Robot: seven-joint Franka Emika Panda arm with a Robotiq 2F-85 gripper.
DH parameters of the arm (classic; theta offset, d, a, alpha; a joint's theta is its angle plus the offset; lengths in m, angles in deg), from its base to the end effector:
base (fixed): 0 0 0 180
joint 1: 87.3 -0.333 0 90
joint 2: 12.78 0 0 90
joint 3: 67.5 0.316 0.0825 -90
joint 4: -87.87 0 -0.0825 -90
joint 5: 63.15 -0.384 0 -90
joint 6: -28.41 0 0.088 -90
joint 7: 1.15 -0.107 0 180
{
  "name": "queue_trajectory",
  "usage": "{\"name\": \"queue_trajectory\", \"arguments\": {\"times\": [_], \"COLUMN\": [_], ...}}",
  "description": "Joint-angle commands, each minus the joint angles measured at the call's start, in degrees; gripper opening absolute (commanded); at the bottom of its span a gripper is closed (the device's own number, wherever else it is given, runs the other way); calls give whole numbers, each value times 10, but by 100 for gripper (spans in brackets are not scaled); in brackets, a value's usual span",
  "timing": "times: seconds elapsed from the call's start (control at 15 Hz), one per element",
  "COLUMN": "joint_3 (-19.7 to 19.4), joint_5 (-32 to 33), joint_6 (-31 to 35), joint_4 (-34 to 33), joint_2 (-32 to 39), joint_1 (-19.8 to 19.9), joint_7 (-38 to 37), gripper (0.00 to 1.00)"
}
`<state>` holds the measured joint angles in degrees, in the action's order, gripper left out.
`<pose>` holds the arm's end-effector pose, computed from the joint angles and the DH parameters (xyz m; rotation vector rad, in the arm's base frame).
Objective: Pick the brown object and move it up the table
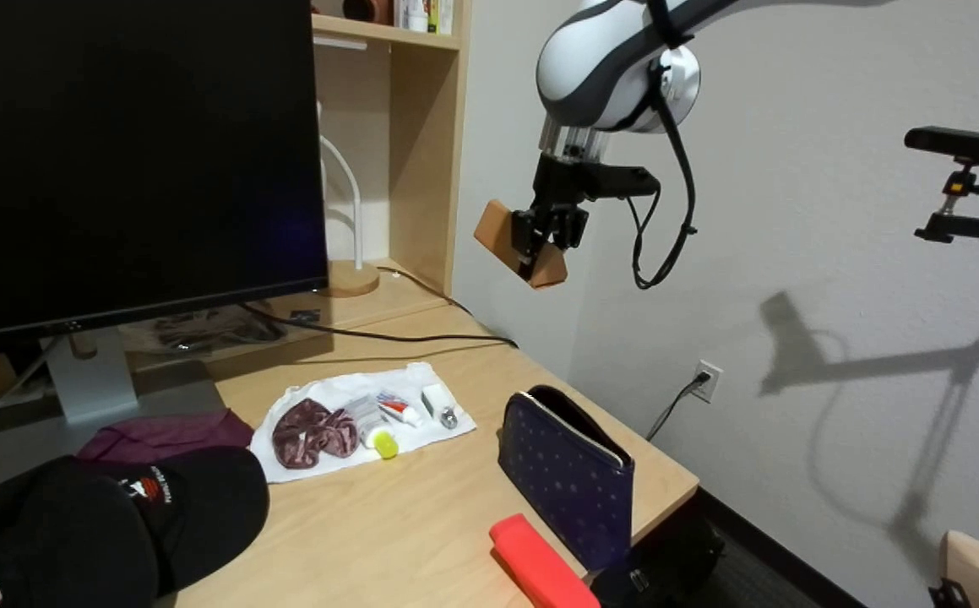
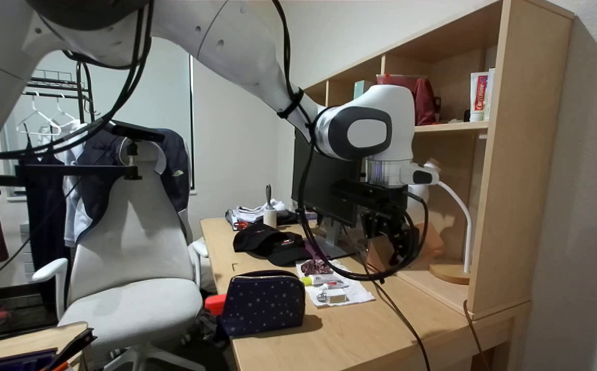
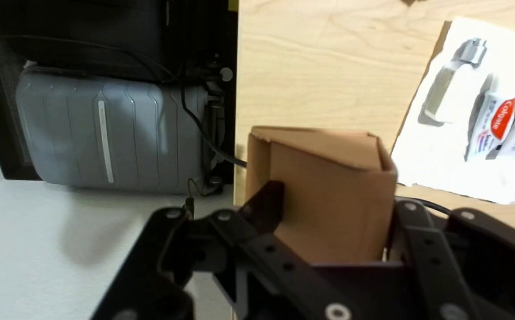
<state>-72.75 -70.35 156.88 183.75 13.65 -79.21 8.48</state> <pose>0.6662 -0.1469 0.3480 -3.0907 0.1946 -0.1866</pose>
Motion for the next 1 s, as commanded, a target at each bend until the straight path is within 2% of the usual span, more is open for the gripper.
{"name": "queue_trajectory", "arguments": {"times": [0.0, 0.07, 0.4, 0.53, 0.67, 0.73, 0.93], "joint_3": [-4, -16, -9, -1, 4, 0, 1], "joint_5": [16, 28, 2, -24, -34, -18, -23], "joint_6": [-12, -30, -115, -162, -160, -142, -143], "joint_4": [-10, -20, -86, -130, -140, -108, -125], "joint_2": [3, 10, 59, 88, 93, 78, 90], "joint_1": [-3, -18, -40, -44, -50, -50, -54], "joint_7": [-50, -110, -277, -328, -349, -322, -337], "gripper": [23, 23, 23, 23, 23, 48, 48]}}
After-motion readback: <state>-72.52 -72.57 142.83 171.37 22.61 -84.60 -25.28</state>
